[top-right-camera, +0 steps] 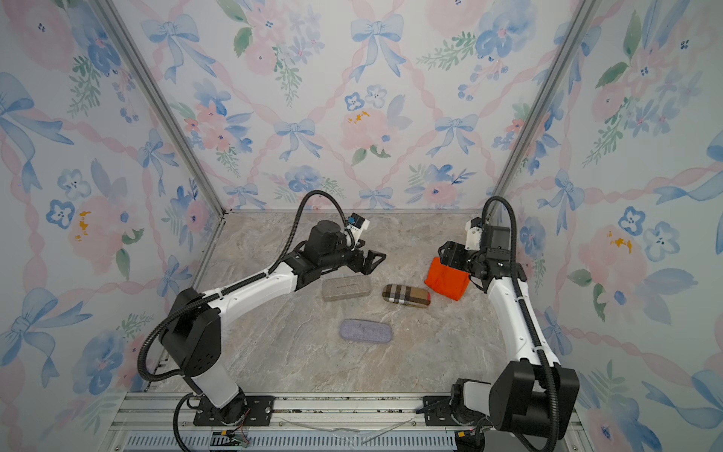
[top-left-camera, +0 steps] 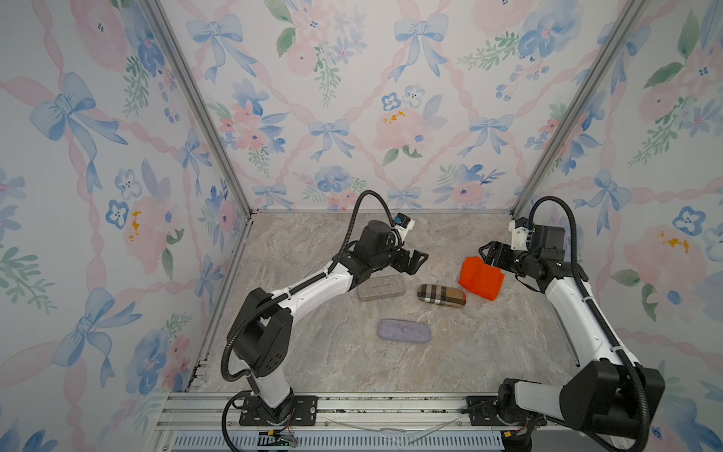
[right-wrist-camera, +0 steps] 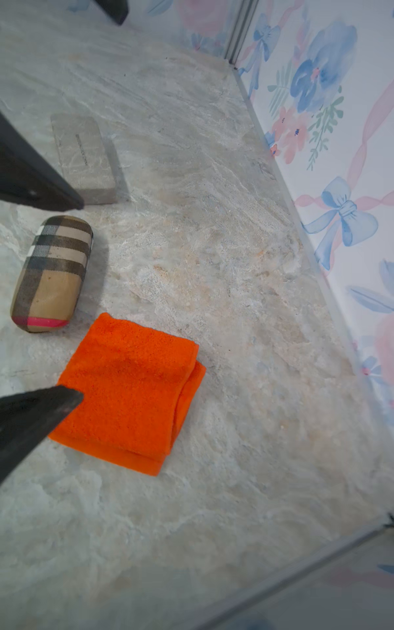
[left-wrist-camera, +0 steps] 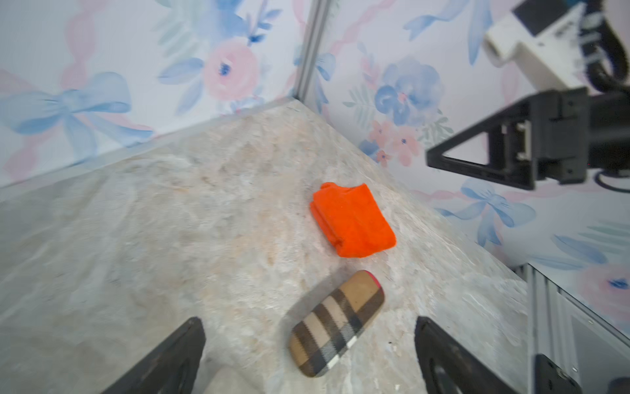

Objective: Wipe the eyeglass case
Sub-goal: Reset both arms

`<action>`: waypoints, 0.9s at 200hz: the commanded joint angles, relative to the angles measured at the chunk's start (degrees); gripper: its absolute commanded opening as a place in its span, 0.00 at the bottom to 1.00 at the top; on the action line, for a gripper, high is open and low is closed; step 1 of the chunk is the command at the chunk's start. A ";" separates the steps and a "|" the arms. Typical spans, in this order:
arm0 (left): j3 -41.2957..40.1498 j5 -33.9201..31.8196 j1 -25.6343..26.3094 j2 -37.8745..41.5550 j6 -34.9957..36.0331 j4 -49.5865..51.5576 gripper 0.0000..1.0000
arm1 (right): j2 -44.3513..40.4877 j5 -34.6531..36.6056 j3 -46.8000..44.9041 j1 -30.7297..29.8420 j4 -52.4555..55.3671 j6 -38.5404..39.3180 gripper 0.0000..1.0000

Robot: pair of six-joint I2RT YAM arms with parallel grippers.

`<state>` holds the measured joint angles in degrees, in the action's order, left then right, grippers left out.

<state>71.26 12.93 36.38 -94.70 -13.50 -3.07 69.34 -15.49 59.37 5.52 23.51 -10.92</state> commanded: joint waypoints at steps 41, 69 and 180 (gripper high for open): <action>-22.55 -21.29 -16.76 19.44 3.00 -3.40 0.98 | -18.66 18.59 -30.17 -8.81 -42.35 13.21 0.96; -40.32 -29.12 -21.11 30.87 7.20 -19.26 0.98 | -18.97 20.87 -38.77 -8.87 -51.41 10.58 0.96; -59.13 -23.87 -28.17 16.74 16.12 -57.28 0.98 | 17.32 21.60 -46.41 -7.22 -90.83 10.21 0.96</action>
<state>13.19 -13.37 9.34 -75.57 -0.86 -48.16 83.02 6.44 13.65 -2.70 -55.16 -0.40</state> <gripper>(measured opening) 0.980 0.960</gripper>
